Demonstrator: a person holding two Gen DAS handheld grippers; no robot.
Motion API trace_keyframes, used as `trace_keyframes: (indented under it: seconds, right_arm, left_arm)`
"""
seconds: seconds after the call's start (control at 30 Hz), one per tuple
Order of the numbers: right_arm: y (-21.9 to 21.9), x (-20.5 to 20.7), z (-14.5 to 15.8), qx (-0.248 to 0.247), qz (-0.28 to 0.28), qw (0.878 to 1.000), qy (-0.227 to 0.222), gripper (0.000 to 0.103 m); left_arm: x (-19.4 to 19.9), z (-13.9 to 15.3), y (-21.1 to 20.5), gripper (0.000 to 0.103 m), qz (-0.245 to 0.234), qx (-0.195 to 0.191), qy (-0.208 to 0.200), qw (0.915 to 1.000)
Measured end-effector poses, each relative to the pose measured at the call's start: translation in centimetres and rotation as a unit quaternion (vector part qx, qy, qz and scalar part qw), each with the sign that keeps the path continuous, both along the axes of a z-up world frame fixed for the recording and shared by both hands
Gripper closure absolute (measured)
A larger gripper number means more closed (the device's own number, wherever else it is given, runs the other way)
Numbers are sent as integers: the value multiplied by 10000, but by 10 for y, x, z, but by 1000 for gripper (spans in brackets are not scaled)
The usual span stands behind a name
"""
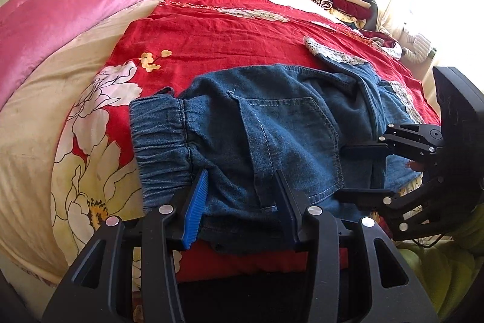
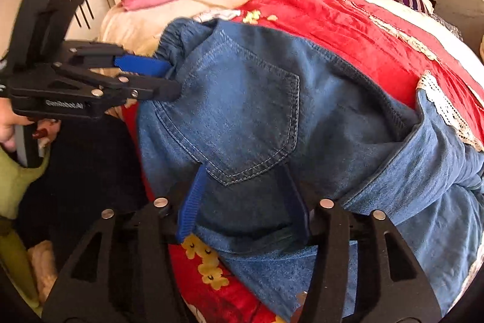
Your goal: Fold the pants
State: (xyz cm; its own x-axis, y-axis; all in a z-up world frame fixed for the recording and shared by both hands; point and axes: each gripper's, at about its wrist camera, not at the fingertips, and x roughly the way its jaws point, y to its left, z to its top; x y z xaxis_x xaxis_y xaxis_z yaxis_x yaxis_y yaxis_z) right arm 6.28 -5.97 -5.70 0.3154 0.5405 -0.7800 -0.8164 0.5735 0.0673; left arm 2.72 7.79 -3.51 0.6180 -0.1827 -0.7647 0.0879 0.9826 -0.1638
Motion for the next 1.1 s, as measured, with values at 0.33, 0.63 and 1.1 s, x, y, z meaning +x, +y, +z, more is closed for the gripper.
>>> trace_keyframes:
  seconds: [0.33, 0.63, 1.1]
  right_arm:
    - [-43, 2, 48, 724, -557, 9949, -417, 41]
    - [-87, 24, 82, 908, -1277, 9833, -923, 27]
    - [-127, 100, 109, 797, -2109, 9684, -1070, 18]
  left_arm:
    - [-20, 33, 10, 50, 225, -271, -438, 9984]
    - [-27, 67, 3, 26, 378, -161, -779, 9961]
    - [13, 68, -62, 12, -301, -292, -605, 9973]
